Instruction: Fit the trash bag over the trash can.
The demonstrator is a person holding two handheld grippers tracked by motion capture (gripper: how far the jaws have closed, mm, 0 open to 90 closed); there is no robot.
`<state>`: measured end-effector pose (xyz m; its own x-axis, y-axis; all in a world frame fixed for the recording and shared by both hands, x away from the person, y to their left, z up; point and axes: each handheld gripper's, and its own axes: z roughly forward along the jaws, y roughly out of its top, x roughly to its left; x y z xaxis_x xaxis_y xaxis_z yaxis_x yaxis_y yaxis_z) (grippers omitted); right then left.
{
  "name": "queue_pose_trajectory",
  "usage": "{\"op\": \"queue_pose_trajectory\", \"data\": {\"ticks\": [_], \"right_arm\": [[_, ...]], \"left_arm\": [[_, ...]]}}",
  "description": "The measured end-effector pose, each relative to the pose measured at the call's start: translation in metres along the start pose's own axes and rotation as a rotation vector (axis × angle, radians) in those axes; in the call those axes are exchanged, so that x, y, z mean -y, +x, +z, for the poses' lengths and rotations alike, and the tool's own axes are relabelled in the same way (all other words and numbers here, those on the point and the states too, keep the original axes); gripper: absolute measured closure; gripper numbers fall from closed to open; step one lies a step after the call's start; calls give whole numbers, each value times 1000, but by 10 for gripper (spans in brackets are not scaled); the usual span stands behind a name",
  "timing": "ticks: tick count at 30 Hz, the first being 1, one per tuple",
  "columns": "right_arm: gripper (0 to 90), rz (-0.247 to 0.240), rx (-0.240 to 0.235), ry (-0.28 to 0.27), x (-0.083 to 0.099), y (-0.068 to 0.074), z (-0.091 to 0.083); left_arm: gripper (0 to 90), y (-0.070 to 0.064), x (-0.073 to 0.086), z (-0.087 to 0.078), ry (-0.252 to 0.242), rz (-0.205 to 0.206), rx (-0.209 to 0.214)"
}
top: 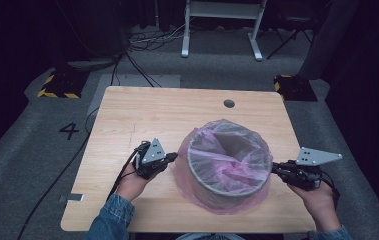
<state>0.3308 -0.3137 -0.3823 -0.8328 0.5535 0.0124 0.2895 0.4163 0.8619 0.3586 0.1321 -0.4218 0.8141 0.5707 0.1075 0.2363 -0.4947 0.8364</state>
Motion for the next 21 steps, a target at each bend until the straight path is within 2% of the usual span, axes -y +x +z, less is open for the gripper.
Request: {"op": "queue_pose_trajectory", "data": {"ticks": [4, 7, 9, 11, 15, 18, 21], "right_arm": [[859, 1, 0, 5, 0, 0, -2], [900, 12, 6, 32, 2, -1, 0], [900, 21, 20, 72, 6, -5, 7], [900, 55, 18, 112, 15, -12, 18], [900, 128, -25, 160, 35, -24, 40], [900, 143, -37, 201, 45, -25, 51], [900, 133, -46, 246, 52, -20, 55]], "left_arm": [[900, 0, 3, 4, 28, 8, -14], [900, -1, 5, 5, 33, 3, -11], [900, -2, 6, 7, 38, 6, -6], [900, -3, 7, 9, 40, 0, 7], [900, -5, 7, 12, 53, 5, 20], [900, -7, 8, 16, 80, 16, 29], [900, -10, 9, 19, 102, 33, 41]]}}
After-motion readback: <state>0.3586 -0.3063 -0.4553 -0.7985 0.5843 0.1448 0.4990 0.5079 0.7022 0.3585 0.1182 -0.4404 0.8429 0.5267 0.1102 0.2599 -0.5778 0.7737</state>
